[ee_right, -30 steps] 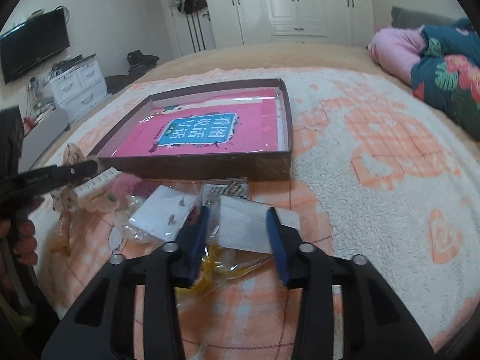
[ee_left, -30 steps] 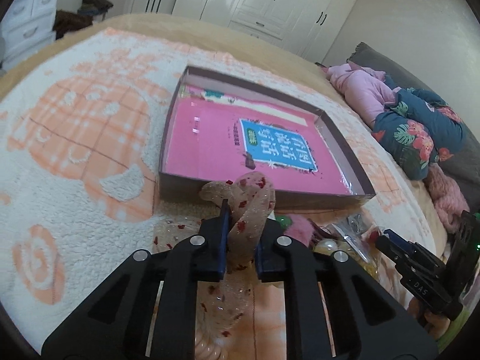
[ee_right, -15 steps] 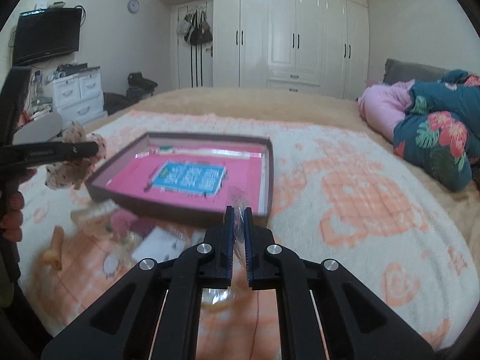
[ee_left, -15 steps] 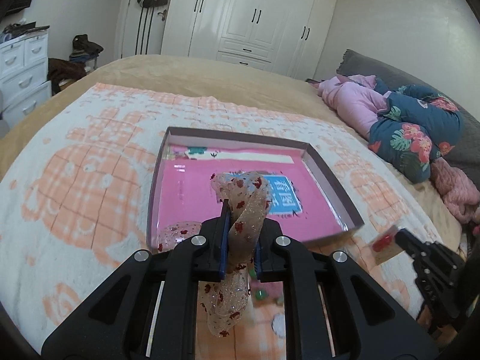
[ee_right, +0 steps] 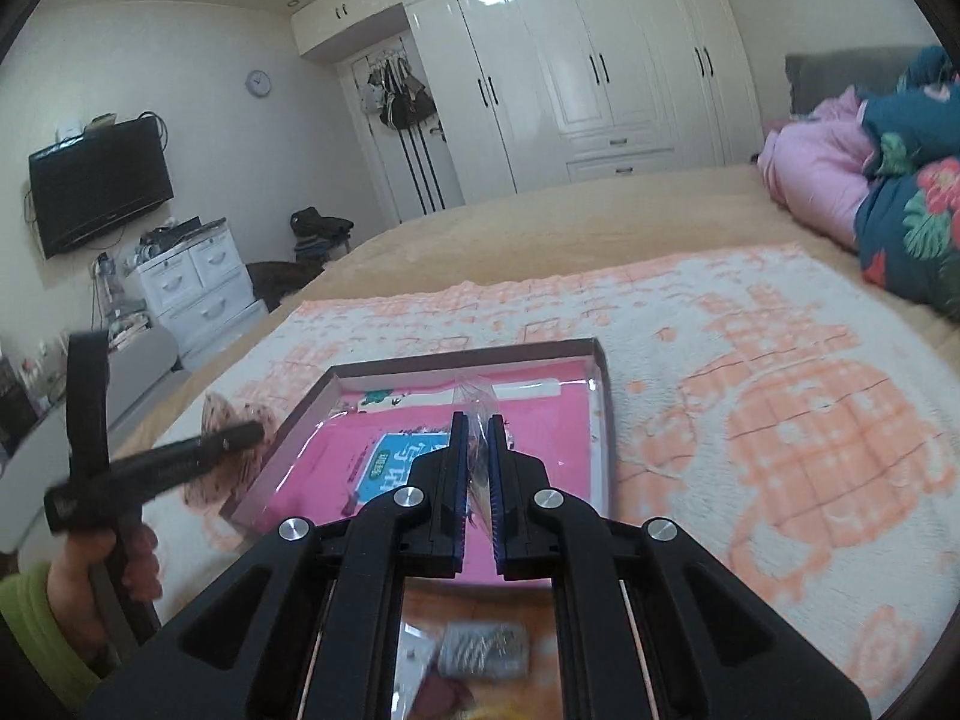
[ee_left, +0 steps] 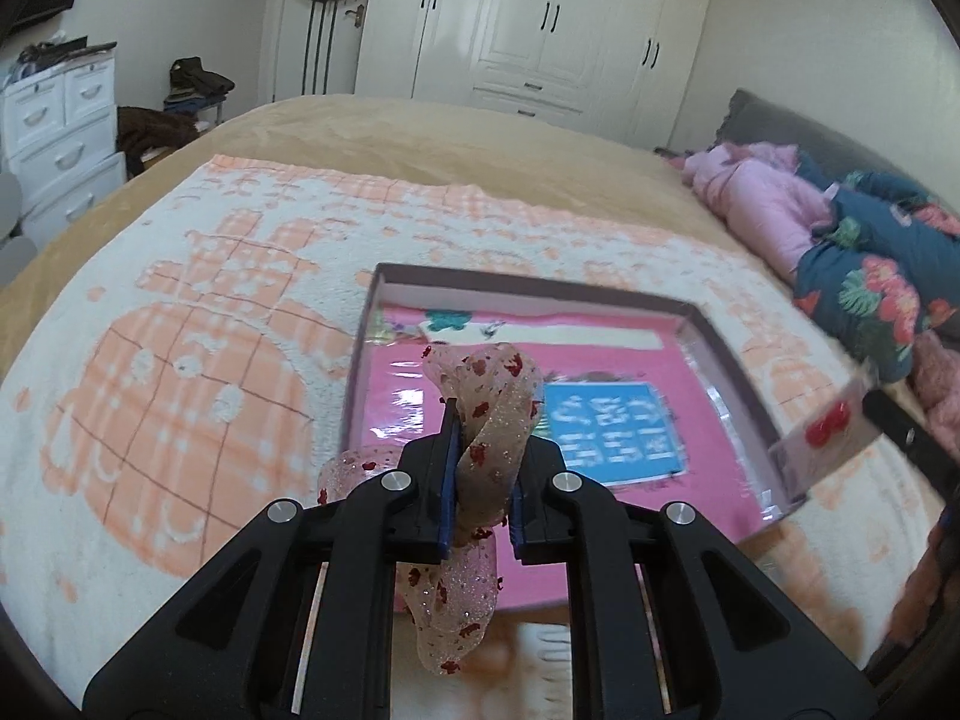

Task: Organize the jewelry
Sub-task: 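Carry the bow into the pink-lined box and open the left tool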

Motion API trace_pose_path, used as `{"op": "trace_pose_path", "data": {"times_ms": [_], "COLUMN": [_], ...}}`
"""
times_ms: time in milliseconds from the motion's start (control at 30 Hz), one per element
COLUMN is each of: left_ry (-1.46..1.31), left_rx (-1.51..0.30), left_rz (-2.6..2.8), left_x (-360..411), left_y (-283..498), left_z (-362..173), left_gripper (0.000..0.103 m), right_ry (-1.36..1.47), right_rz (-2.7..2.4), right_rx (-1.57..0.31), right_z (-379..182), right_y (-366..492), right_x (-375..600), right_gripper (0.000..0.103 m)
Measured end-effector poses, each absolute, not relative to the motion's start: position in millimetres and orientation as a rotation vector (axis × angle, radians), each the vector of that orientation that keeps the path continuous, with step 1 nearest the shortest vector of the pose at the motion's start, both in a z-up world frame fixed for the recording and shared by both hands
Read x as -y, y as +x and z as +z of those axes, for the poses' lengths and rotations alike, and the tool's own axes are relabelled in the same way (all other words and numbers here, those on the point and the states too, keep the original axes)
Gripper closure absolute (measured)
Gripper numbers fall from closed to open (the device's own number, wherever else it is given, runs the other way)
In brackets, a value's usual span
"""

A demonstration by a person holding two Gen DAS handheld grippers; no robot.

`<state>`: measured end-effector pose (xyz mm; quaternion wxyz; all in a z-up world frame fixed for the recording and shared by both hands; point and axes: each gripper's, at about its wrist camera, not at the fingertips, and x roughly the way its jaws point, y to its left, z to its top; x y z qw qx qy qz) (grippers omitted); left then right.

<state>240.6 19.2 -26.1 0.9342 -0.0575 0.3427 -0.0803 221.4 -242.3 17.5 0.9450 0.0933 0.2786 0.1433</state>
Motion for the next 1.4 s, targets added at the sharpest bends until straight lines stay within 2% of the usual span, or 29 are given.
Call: {"op": "trace_pose_path", "data": {"times_ms": [267,533,700,767,800,867,1000,1100,1167,1400], "left_ry": [-0.058,-0.056,-0.058,-0.058,-0.059,-0.059,-0.064,-0.068,-0.071,-0.092], "left_rx": [-0.722,-0.742,-0.741,-0.74,-0.74,-0.74,-0.734,-0.723,-0.712,-0.678], "left_rz": [-0.138,-0.14,-0.135,-0.132,-0.132,-0.131,-0.129,-0.129,-0.129,-0.13], "left_x": [-18.4,-16.7,-16.3,-16.2,-16.0,-15.7,-15.9,-15.9,-16.0,-18.7], "left_y": [250.1,252.3,250.3,248.8,248.2,245.7,240.2,233.9,229.2,210.4], "left_z": [-40.1,-46.1,-45.9,-45.9,-45.9,-45.5,-42.7,-37.8,-33.3,-18.2], "left_gripper": [0.094,0.091,0.083,0.08,0.073,0.069,0.062,0.051,0.05,0.03], "right_ry": [0.37,0.353,0.315,0.303,0.292,0.269,0.227,0.2,0.179,0.136], "right_rz": [0.375,0.276,0.209,0.188,0.179,0.163,0.157,0.154,0.156,0.157], "right_rx": [-0.676,-0.717,-0.723,-0.729,-0.728,-0.727,-0.724,-0.713,-0.701,-0.663], "right_z": [-7.7,-25.1,-27.7,-30.3,-30.8,-31.0,-29.7,-25.8,-23.2,-10.8], "right_y": [260.9,259.6,252.6,251.4,251.1,248.8,244.3,237.6,231.6,211.0], "right_x": [240.1,252.3,266.1,270.8,272.4,274.1,271.7,269.3,267.5,265.0], "right_gripper": [0.097,0.093,0.09,0.087,0.085,0.076,0.071,0.062,0.056,0.041]}}
